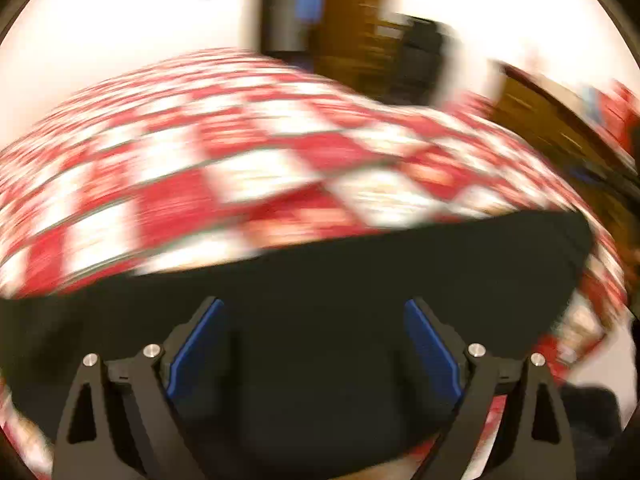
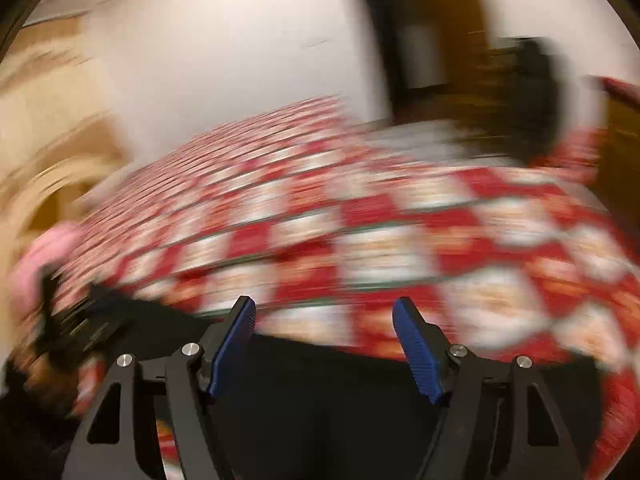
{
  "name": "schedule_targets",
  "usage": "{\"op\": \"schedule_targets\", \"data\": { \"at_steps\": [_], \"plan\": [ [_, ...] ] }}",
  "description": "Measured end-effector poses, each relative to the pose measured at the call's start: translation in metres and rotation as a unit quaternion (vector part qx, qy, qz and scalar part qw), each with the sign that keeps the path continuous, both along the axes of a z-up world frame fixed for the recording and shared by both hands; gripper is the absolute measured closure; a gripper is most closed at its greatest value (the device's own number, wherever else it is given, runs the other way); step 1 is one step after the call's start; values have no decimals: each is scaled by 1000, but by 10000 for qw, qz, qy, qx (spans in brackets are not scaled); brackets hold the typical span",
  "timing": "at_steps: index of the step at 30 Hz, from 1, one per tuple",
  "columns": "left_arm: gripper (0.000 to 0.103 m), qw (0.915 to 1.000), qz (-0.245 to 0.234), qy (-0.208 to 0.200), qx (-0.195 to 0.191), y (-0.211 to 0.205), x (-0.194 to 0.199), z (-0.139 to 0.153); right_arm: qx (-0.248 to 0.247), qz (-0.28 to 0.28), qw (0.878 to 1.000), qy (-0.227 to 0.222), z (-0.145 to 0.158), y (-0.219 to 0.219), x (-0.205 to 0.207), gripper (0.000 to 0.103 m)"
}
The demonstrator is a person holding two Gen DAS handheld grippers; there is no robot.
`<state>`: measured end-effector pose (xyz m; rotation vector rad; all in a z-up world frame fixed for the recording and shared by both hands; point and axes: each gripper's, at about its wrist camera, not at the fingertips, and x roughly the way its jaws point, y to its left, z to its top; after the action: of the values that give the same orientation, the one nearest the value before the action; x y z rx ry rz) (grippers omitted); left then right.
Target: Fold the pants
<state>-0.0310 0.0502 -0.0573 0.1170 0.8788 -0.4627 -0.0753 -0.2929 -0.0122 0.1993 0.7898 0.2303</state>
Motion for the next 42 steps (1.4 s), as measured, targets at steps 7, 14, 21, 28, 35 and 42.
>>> {"op": "schedule_targets", "data": {
  "at_steps": [7,14,21,28,35,42],
  "plan": [
    [10,9690,2455,218,-140,140,23,-23,-225,1970,9784,587,-54,144,94,31],
    [10,9612,2734,192,323,162,15,-45,86,2514,9599,1236,-91,185,127,31],
    [10,9646,2580,168,512,153,-10,-50,436,3138,9363,1516,-88,198,102,31],
    [8,9625,2667,402,281,158,-12,-51,871,3471,9181,1706,-92,207,105,31],
    [7,9624,2673,420,237,158,-10,-52,1068,3098,9278,1782,-113,232,136,31],
    [6,9625,2673,417,204,159,-9,-53,1321,3557,9067,1840,-114,281,151,30]
  ]
}}
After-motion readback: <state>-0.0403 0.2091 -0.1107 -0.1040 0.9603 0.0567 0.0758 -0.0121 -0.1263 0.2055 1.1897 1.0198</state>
